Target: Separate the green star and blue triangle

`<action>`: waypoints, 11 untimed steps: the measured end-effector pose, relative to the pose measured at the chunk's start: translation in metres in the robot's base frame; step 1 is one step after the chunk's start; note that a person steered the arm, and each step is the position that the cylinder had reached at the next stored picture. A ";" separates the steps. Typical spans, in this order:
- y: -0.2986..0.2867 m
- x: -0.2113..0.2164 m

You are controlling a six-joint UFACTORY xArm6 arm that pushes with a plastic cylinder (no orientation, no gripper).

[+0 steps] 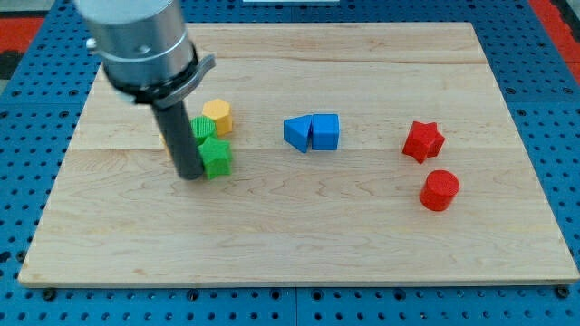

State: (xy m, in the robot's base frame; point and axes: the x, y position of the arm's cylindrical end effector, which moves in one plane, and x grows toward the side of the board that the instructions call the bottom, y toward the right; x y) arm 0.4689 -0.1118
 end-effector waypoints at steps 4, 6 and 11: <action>0.089 -0.039; 0.143 -0.103; 0.246 -0.110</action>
